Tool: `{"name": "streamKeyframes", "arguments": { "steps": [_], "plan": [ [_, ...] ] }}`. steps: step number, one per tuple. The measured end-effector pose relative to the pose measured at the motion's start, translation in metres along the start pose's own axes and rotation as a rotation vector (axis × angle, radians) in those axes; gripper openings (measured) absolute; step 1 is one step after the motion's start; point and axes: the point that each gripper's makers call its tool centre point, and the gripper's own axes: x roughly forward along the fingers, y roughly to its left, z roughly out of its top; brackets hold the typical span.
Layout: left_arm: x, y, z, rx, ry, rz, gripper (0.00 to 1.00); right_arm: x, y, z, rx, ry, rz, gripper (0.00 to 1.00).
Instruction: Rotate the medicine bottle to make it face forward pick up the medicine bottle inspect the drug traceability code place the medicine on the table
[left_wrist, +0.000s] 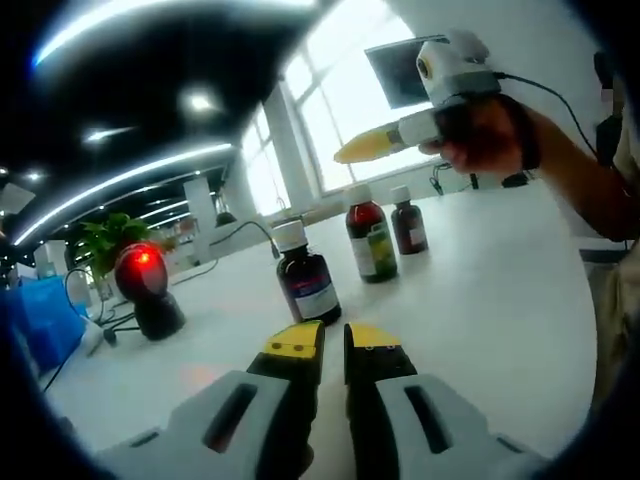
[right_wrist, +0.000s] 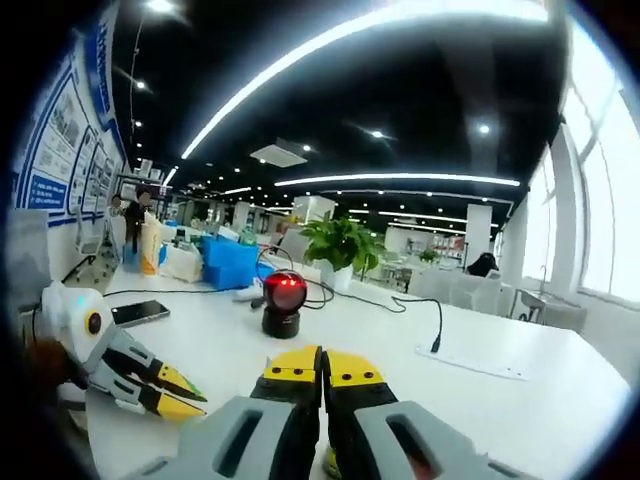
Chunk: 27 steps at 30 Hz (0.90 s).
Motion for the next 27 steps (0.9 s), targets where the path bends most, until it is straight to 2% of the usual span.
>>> {"name": "streamKeyframes", "arguments": {
  "steps": [3,12,22,27],
  "plan": [
    [0.0,0.0,0.0,0.001,0.002,0.002,0.0,-0.009,-0.005,0.0,-0.025,0.001,-0.016,0.0],
    [0.001,0.003,-0.003,0.003,0.012,0.008,0.0,-0.037,-0.02,-0.002,0.012,-0.01,-0.038,0.0],
    [0.001,0.003,-0.003,0.007,0.011,0.009,0.0,-0.061,-0.029,-0.018,0.056,-0.004,-0.046,0.0],
    [0.001,0.002,-0.002,0.009,0.009,0.011,0.0,-0.07,-0.032,-0.027,0.024,-0.002,-0.054,0.0]
  ]
}}
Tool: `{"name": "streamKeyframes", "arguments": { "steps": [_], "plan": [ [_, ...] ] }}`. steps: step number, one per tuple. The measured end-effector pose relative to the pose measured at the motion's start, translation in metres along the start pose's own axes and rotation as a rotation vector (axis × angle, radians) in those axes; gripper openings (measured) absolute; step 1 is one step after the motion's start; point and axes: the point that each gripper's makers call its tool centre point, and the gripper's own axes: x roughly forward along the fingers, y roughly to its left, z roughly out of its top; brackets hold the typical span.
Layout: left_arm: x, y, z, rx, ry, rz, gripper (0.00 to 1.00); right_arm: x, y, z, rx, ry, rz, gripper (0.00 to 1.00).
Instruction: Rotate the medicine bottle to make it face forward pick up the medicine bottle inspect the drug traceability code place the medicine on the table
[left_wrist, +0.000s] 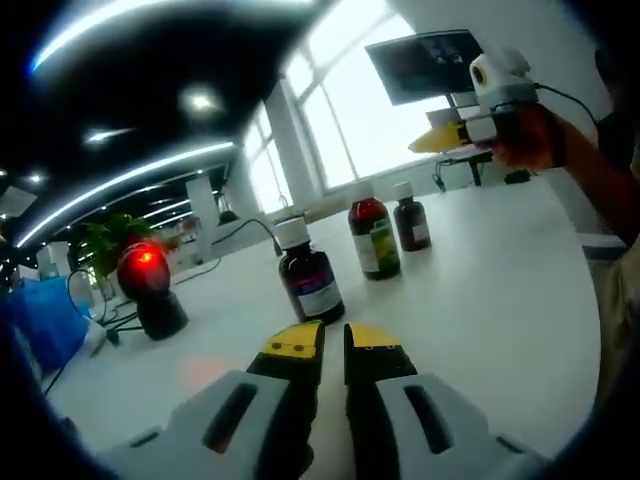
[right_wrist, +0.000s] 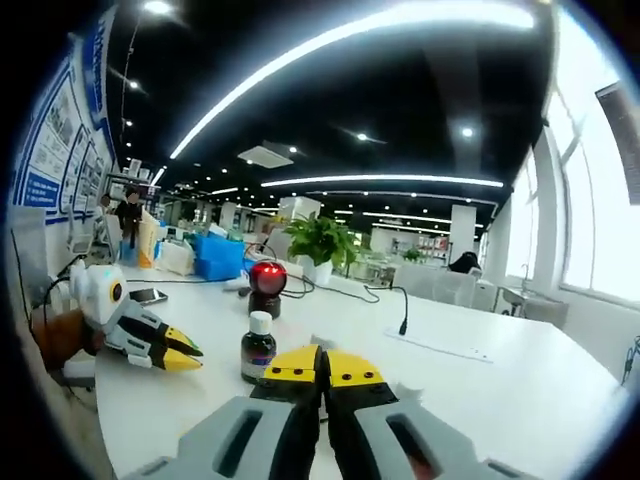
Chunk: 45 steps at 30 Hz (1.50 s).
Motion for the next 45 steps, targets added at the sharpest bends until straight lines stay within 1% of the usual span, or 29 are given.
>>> {"name": "streamKeyframes", "arguments": {
  "steps": [6,10,11,12,14,16,19,23,26,28,31,36,41,45],
  "plan": [
    [0.0,0.0,0.0,0.002,-0.001,-0.001,0.0,-0.011,-0.008,-0.014,0.043,0.006,-0.014,0.0],
    [0.0,0.0,0.001,0.0,-0.008,0.004,0.0,-0.018,-0.012,-0.025,0.042,0.018,-0.012,0.0],
    [0.0,0.001,0.001,0.0,-0.007,0.005,0.0,-0.021,-0.014,-0.027,0.052,0.012,-0.008,0.0],
    [0.0,0.0,0.001,0.002,-0.006,0.005,0.0,-0.023,-0.012,-0.03,0.095,0.01,0.009,0.0],
    [0.0,0.0,0.001,0.004,-0.004,0.004,0.0,-0.029,-0.017,-0.037,0.115,0.006,0.013,0.0],
    [0.0,0.0,0.0,0.004,-0.003,0.005,0.0,-0.034,-0.019,-0.044,0.115,0.014,0.019,0.0],
    [0.0,0.0,0.0,0.004,-0.002,0.006,0.0,-0.042,-0.021,-0.055,0.067,0.043,0.025,0.0],
    [0.0,0.003,0.001,0.006,-0.004,0.017,0.0,-0.05,-0.027,-0.064,0.112,0.029,0.012,0.0],
    [0.0,0.002,0.0,0.005,-0.003,0.015,0.0,-0.05,-0.029,-0.068,0.114,0.029,0.009,0.0],
    [0.0,0.002,0.0,0.006,-0.004,0.013,0.0,-0.051,-0.028,-0.068,0.102,0.014,0.012,0.0],
    [0.0,0.002,0.001,0.005,-0.004,0.011,0.0,-0.055,-0.027,-0.073,0.111,0.0,0.014,0.0],
    [0.0,0.002,0.0,0.003,-0.004,0.012,0.0,-0.057,-0.028,-0.084,0.123,0.009,0.014,0.0],
    [0.001,0.002,0.0,0.001,-0.001,0.013,0.0,-0.059,-0.027,-0.083,0.14,-0.01,0.031,0.0],
    [0.001,0.001,0.0,-0.004,0.001,0.015,0.0,-0.058,-0.027,-0.085,0.122,-0.009,0.033,0.0]
  ]
}}
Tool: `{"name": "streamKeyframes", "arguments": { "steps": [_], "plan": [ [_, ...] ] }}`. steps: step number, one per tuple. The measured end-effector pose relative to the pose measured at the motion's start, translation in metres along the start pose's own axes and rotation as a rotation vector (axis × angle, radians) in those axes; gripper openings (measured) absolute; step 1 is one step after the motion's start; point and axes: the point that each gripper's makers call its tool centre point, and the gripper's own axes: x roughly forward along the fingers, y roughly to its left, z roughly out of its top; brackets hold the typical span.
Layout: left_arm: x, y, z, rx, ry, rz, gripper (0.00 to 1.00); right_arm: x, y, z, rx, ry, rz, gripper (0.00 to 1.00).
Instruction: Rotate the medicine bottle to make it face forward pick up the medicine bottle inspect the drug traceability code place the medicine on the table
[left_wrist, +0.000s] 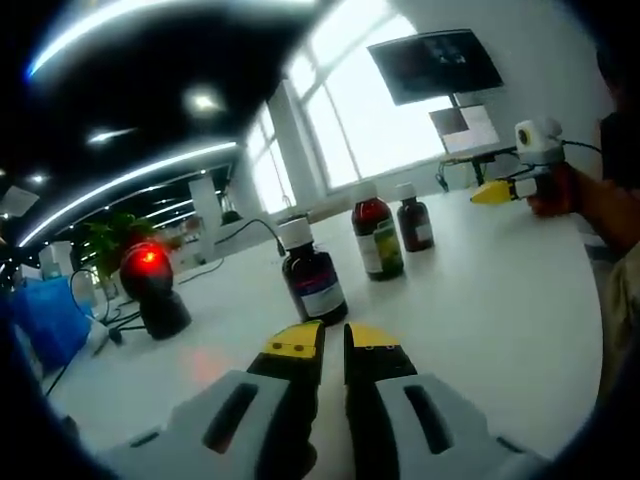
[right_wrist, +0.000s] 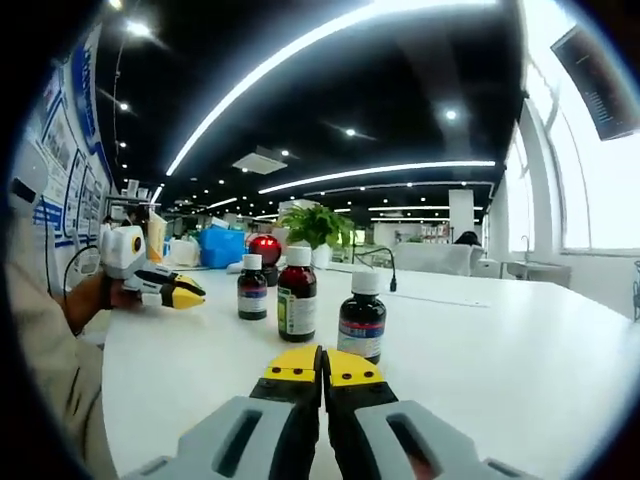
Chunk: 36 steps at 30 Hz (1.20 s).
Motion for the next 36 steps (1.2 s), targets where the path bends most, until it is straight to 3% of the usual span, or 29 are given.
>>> {"name": "streamKeyframes", "arguments": {
  "steps": [7,11,36],
  "plan": [
    [-0.0008,-0.0034,0.0031,-0.015,-0.014,-0.013,0.0,0.0061,-0.0064,-0.0037,0.035,0.009,-0.005,0.0],
    [-0.0006,-0.0052,0.0018,-0.001,-0.006,-0.02,0.0,0.0046,-0.0053,0.0008,0.064,-0.019,0.012,0.0],
    [-0.0011,-0.0056,0.0011,0.009,0.001,-0.02,0.0,0.0067,0.0012,0.0011,-0.001,-0.003,0.03,0.0]
  ]
}}
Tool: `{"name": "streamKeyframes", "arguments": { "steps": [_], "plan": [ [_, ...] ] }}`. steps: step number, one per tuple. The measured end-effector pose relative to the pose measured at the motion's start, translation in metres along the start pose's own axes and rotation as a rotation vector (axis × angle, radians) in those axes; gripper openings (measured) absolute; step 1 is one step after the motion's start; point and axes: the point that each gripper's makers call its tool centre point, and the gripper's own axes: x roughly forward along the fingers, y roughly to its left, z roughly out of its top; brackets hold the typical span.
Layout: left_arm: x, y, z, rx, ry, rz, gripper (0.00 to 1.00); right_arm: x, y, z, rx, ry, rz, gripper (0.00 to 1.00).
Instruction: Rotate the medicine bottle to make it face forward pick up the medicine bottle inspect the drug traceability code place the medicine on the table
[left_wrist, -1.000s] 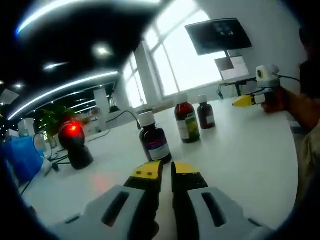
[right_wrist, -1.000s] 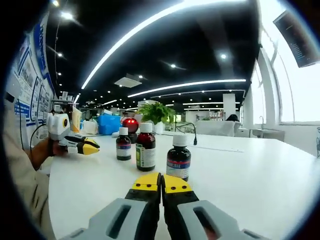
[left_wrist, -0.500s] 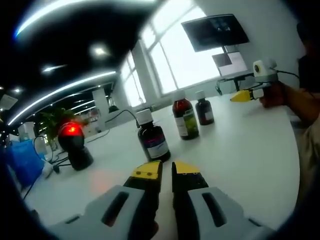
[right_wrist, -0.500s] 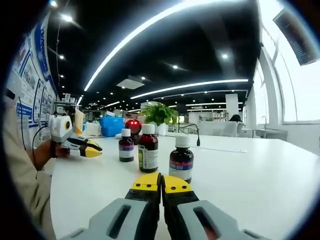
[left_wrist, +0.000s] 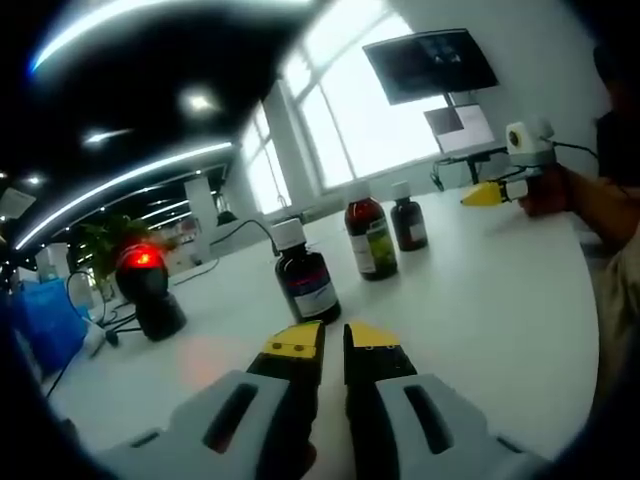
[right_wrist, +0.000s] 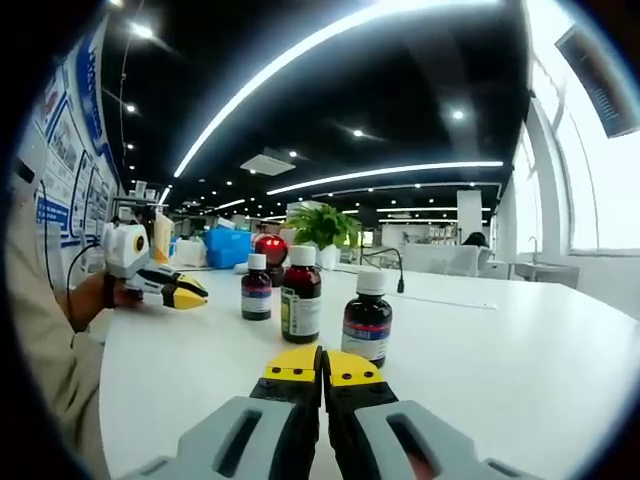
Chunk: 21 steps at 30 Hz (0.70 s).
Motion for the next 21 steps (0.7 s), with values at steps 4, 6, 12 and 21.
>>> {"name": "streamKeyframes", "arguments": {
  "steps": [4,6,12,21],
  "plan": [
    [0.0002,0.0009,-0.0003,-0.002,0.002,0.004,0.0,0.0005,0.0024,0.0002,-0.003,0.002,-0.003,0.0],
    [0.0,0.0015,-0.0001,-0.005,0.001,0.006,0.0,0.0005,0.0029,0.0003,-0.003,0.002,-0.005,0.0],
    [-0.0008,0.001,0.0002,0.012,0.0,0.01,0.0,0.001,0.0057,-0.0002,-0.017,0.006,-0.008,0.0],
    [0.0003,0.0028,-0.0019,-0.002,0.008,0.012,0.0,0.0011,0.0084,0.0002,-0.023,0.004,0.0,0.0]
  ]
}}
